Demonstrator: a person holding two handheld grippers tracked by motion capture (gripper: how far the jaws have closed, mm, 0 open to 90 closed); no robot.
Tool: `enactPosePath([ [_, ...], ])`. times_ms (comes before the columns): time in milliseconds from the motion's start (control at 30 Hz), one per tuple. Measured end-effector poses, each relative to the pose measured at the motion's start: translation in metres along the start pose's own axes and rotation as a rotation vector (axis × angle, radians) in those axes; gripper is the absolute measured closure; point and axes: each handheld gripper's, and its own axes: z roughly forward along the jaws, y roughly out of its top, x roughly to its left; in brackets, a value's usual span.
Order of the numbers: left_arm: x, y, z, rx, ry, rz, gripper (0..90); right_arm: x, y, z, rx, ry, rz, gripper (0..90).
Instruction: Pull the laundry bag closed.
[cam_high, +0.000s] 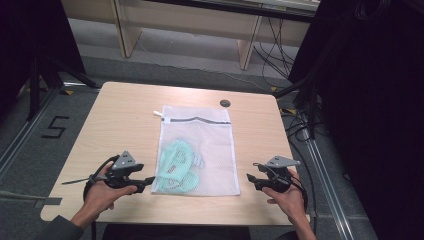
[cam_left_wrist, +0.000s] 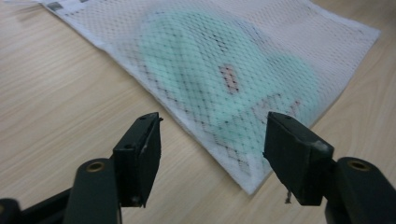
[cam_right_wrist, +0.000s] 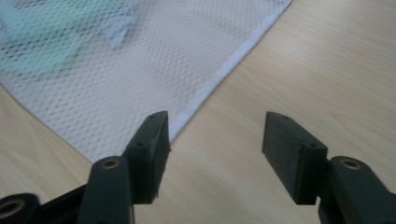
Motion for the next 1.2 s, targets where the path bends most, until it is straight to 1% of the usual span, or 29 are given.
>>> enactPosePath([
  [33, -0.002, 0.000, 0.003, -0.004, -0.003, 0.008, 41.2, 0.000, 0.000, 0.000, 0.000, 0.000, 0.000, 46.1],
  [67, -0.003, 0.001, 0.005, -0.005, -0.010, 0.010, 43.3, 0.000, 0.002, 0.002, 0.002, 0.002, -0.025, 48.6],
  [100, -0.005, 0.002, 0.007, -0.005, -0.009, 0.020, 43.6, 0.004, 0.004, 0.003, 0.021, 0.023, -0.013, 51.5],
  [167, -0.009, 0.003, 0.012, -0.011, -0.017, 0.051, 48.9, 0.005, 0.008, 0.009, 0.008, 0.037, -0.055, 58.0],
  [200, -0.010, 0.004, 0.013, -0.008, -0.018, 0.067, 52.6, 0.009, 0.012, 0.012, 0.006, 0.062, -0.066, 65.6],
  [267, -0.013, 0.007, 0.018, 0.001, -0.037, 0.099, 55.0, 0.011, 0.014, 0.015, -0.003, 0.074, -0.070, 68.9],
  [300, -0.017, 0.008, 0.024, 0.009, -0.052, 0.101, 60.0, 0.013, 0.018, 0.020, 0.001, 0.100, -0.110, 76.3],
  [333, -0.017, 0.008, 0.024, 0.009, -0.052, 0.101, 62.5, 0.015, 0.020, 0.023, 0.003, 0.109, -0.121, 78.9],
  [367, -0.018, 0.009, 0.027, 0.019, -0.056, 0.126, 65.7, 0.017, 0.021, 0.027, 0.002, 0.119, -0.132, 81.3],
  [433, -0.021, 0.010, 0.033, 0.028, -0.073, 0.119, 68.3, 0.020, 0.023, 0.030, 0.012, 0.129, -0.127, 82.7],
  [467, -0.021, 0.011, 0.036, 0.030, -0.075, 0.130, 71.4, 0.022, 0.024, 0.033, 0.033, 0.144, -0.134, 83.9],
  [500, -0.022, 0.012, 0.039, 0.035, -0.076, 0.115, 74.3, 0.025, 0.025, 0.040, 0.026, 0.142, -0.140, 85.4],
  [533, -0.022, 0.013, 0.042, 0.045, -0.087, 0.139, 76.6, 0.024, 0.027, 0.043, 0.034, 0.144, -0.157, 86.5],
  [567, -0.023, 0.013, 0.045, 0.053, -0.097, 0.114, 78.8, 0.026, 0.028, 0.047, 0.045, 0.149, -0.167, 87.6],
  [633, -0.025, 0.014, 0.049, 0.059, -0.104, 0.115, 82.5, 0.029, 0.030, 0.056, 0.051, 0.146, -0.189, 88.6],
  [667, -0.024, 0.015, 0.051, 0.058, -0.107, 0.140, 83.3, 0.030, 0.032, 0.058, 0.074, 0.148, -0.204, 88.8],
  [700, -0.024, 0.015, 0.053, 0.057, -0.108, 0.129, 84.0, 0.031, 0.033, 0.060, 0.080, 0.153, -0.205, 89.1],
  [733, -0.024, 0.016, 0.054, 0.055, -0.099, 0.129, 85.2, 0.034, 0.033, 0.067, 0.100, 0.152, -0.230, 89.8],
  [767, -0.025, 0.016, 0.056, 0.049, -0.106, 0.097, 85.8, 0.035, 0.034, 0.069, 0.126, 0.165, -0.229, 90.0],
  [833, -0.024, 0.016, 0.059, 0.058, -0.109, 0.108, 86.2, 0.037, 0.034, 0.073, 0.126, 0.159, -0.240, 90.0],
  [867, -0.023, 0.017, 0.061, 0.064, -0.110, 0.130, 86.6, 0.038, 0.034, 0.075, 0.135, 0.159, -0.238, 90.0],
  [900, -0.023, 0.016, 0.062, 0.074, -0.109, 0.131, 86.7, 0.039, 0.033, 0.079, 0.148, 0.160, -0.246, 90.0],
  [933, -0.023, 0.016, 0.063, 0.075, -0.102, 0.122, 86.8, 0.041, 0.034, 0.080, 0.171, 0.162, -0.228, 90.0],
  [967, -0.023, 0.015, 0.064, 0.083, -0.099, 0.110, 86.9, 0.041, 0.033, 0.081, 0.187, 0.160, -0.235, 90.0],
  [1033, -0.021, 0.015, 0.064, 0.089, -0.100, 0.128, 87.3, 0.041, 0.032, 0.084, 0.198, 0.162, -0.245, 90.0],
  [1067, -0.020, 0.015, 0.065, 0.094, -0.102, 0.122, 87.8, 0.041, 0.030, 0.086, 0.218, 0.154, -0.252, 90.0],
  [1100, -0.021, 0.014, 0.065, 0.095, -0.100, 0.103, 87.8, 0.041, 0.030, 0.086, 0.218, 0.154, -0.252, 90.0],
  [1167, -0.019, 0.014, 0.066, 0.105, -0.097, 0.121, 87.4, 0.041, 0.029, 0.086, 0.221, 0.156, -0.236, 90.0],
  [1200, -0.019, 0.014, 0.067, 0.103, -0.096, 0.112, 87.5, 0.040, 0.029, 0.085, 0.221, 0.158, -0.238, 90.0],
])
